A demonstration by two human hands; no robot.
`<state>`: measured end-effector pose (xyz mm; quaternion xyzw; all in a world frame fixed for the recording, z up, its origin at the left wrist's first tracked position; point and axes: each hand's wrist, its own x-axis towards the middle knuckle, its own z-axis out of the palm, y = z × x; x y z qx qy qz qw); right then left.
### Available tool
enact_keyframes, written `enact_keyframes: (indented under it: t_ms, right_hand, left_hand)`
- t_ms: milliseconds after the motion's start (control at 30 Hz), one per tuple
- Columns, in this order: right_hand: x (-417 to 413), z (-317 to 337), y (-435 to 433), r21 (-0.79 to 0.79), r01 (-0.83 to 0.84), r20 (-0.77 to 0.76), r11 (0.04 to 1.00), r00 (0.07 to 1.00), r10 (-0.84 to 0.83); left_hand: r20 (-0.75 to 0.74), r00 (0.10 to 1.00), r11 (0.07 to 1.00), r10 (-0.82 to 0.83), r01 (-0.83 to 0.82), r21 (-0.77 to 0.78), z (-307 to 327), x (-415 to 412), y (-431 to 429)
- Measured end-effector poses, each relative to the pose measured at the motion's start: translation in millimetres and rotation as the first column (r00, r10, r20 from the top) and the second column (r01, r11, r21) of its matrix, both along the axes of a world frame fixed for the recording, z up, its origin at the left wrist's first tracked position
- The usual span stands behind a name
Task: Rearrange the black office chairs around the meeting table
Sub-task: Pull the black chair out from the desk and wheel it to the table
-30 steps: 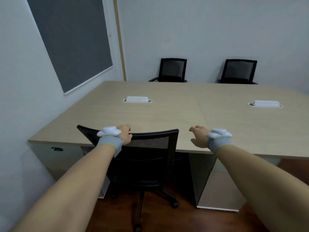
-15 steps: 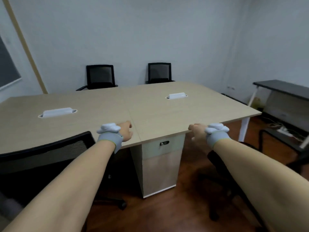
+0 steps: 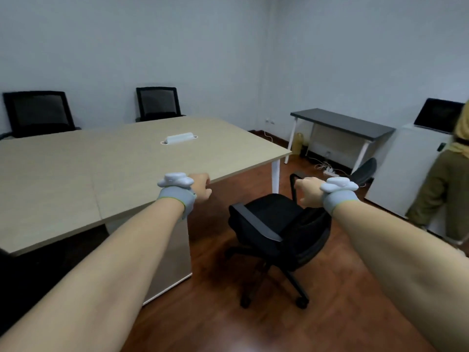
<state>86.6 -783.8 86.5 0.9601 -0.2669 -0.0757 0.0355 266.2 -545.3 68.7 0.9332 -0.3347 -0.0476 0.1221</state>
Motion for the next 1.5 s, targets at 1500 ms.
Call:
enact_keyframes:
  t_ms: [1500]
  right_hand:
    - [25,-68,-481,-0.016,-0.562,-0.293,0.827,0.793,0.534]
  left_hand:
    - [-0.477,0.876,0.958,-0.069,0.191,0.213,-62,-94,-488]
